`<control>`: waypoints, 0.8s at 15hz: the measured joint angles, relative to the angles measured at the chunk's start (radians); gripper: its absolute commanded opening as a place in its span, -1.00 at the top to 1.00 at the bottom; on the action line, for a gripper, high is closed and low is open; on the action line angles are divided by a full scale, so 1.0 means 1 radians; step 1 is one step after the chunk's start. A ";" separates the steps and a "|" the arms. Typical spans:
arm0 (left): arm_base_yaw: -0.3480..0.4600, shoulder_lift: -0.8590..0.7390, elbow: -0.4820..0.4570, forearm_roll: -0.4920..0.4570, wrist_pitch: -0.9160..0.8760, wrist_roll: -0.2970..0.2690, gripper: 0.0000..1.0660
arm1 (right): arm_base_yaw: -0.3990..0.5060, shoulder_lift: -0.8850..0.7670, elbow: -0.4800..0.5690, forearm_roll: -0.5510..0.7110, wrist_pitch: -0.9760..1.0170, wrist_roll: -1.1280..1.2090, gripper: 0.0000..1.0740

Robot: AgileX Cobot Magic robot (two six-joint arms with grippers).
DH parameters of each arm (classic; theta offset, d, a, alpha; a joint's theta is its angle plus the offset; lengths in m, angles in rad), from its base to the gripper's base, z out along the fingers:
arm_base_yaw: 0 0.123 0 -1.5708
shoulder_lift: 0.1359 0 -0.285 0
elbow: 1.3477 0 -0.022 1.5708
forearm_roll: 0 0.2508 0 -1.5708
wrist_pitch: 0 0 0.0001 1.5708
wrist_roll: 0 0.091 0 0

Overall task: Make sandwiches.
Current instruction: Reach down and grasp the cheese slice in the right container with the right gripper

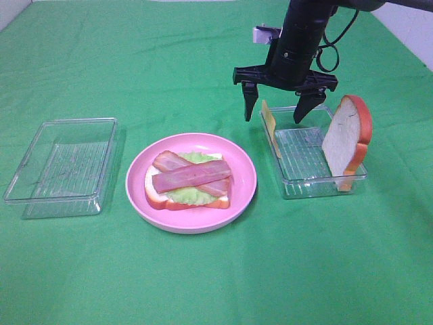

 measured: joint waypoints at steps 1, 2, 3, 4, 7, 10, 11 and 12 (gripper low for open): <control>0.000 0.000 0.000 0.000 0.000 0.000 -0.83 | -0.003 0.000 0.000 0.002 -0.009 -0.001 -0.58; 0.000 0.000 0.000 0.000 0.000 0.000 -0.83 | -0.005 0.000 -0.006 0.006 -0.023 -0.001 -0.58; 0.000 0.000 0.000 0.000 0.000 0.000 -0.83 | -0.010 0.000 -0.009 0.013 -0.041 -0.001 -0.58; 0.000 0.000 0.000 0.000 0.000 0.000 -0.83 | -0.013 0.000 -0.009 0.014 -0.053 -0.002 -0.58; 0.000 0.000 0.000 0.000 0.000 0.000 -0.83 | -0.014 0.001 -0.009 0.014 -0.064 -0.022 -0.56; 0.000 0.000 0.000 0.000 0.000 0.000 -0.83 | -0.014 0.034 -0.009 0.017 -0.064 -0.027 -0.54; 0.000 0.000 0.000 0.000 0.000 0.000 -0.83 | -0.014 0.035 -0.009 0.017 -0.064 -0.027 -0.54; 0.000 0.000 0.000 0.000 0.000 0.000 -0.83 | -0.014 0.035 -0.009 0.017 -0.064 -0.027 -0.53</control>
